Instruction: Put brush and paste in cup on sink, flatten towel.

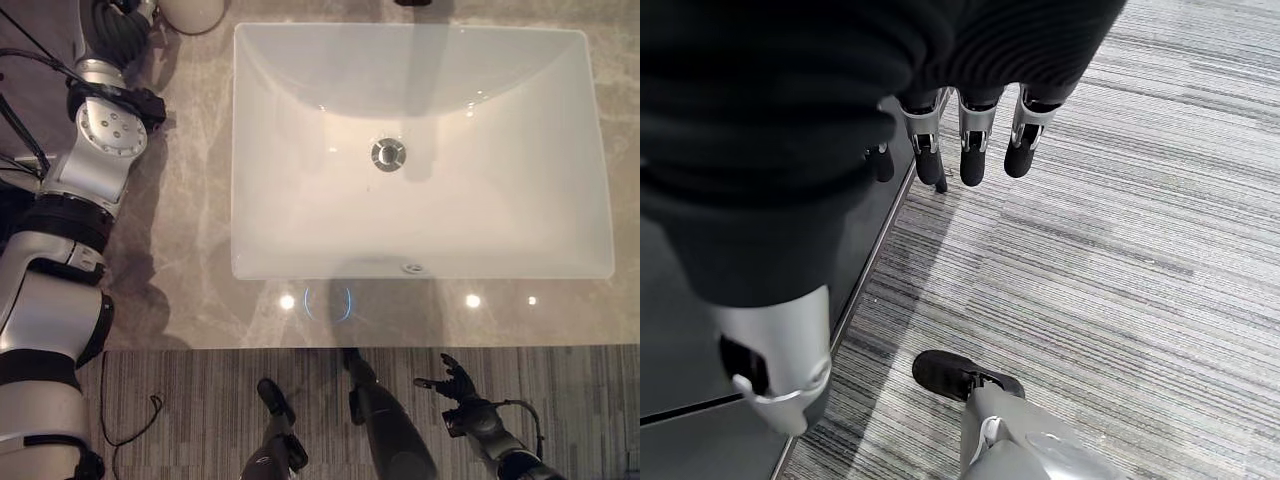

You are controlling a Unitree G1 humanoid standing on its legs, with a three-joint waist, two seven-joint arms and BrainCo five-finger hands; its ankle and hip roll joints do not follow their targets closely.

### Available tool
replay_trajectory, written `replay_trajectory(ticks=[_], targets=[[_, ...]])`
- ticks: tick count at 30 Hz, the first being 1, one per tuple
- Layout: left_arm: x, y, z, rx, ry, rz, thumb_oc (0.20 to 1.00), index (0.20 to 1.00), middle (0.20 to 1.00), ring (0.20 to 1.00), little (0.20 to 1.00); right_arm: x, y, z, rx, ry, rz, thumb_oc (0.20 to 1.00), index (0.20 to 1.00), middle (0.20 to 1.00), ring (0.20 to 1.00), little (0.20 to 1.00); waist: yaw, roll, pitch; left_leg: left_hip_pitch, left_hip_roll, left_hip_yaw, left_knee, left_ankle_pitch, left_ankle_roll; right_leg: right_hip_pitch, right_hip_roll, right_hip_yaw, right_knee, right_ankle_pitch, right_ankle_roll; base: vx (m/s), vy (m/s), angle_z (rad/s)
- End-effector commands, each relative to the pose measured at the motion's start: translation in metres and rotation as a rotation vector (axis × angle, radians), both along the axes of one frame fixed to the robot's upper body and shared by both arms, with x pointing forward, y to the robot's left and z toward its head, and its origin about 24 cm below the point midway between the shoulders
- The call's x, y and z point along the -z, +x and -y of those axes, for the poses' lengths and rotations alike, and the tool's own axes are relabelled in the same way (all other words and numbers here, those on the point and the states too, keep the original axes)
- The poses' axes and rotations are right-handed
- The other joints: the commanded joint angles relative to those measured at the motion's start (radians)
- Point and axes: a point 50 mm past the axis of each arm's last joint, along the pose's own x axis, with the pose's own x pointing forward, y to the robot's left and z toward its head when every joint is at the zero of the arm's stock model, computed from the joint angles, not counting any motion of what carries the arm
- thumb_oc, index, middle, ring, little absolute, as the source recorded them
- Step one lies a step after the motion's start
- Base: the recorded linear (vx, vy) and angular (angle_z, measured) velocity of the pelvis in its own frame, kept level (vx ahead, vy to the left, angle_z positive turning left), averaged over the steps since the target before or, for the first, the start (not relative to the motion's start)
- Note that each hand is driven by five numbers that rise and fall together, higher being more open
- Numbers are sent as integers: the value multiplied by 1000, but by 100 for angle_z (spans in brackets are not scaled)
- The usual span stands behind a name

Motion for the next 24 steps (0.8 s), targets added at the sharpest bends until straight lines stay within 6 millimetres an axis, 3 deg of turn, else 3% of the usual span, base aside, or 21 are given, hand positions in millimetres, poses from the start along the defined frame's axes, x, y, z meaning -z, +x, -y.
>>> replay_trajectory(ticks=[1,6,8,13,24], targets=[[3,3,9,13,39,7,200,200,200,200,200,-3,-2,6,9,-2,26,1000,1000,1000,1000,1000,-26,34,44,219,93,6,8,190,-137,-1,28,0,36,-49,114,7,-32,-11],[-5,3,11,6,62,14,200,200,200,200,200,-2,-4,6,19,1,25,1000,1000,1000,1000,1000,-39,38,48,222,100,25,8,212,-137,-14,39,9,34,-49,112,-1,-18,-13],[-13,5,25,31,86,28,200,200,200,200,200,1,-9,7,17,-4,8,1000,1000,1000,1000,1000,-45,39,45,222,106,34,8,213,-137,-19,45,8,38,-52,109,11,-49,-9],[-16,7,36,58,107,26,200,200,200,200,200,4,-15,11,29,-14,-18,1000,1000,1000,1000,1000,-52,47,39,227,109,44,8,218,-137,-19,47,8,29,-50,107,8,-16,-6],[-20,9,40,82,67,31,200,200,200,200,200,4,-14,7,13,-4,-10,1000,1000,1000,1000,1000,-56,49,30,234,114,54,8,212,-137,-20,63,13,21,-54,97,0,0,0]])
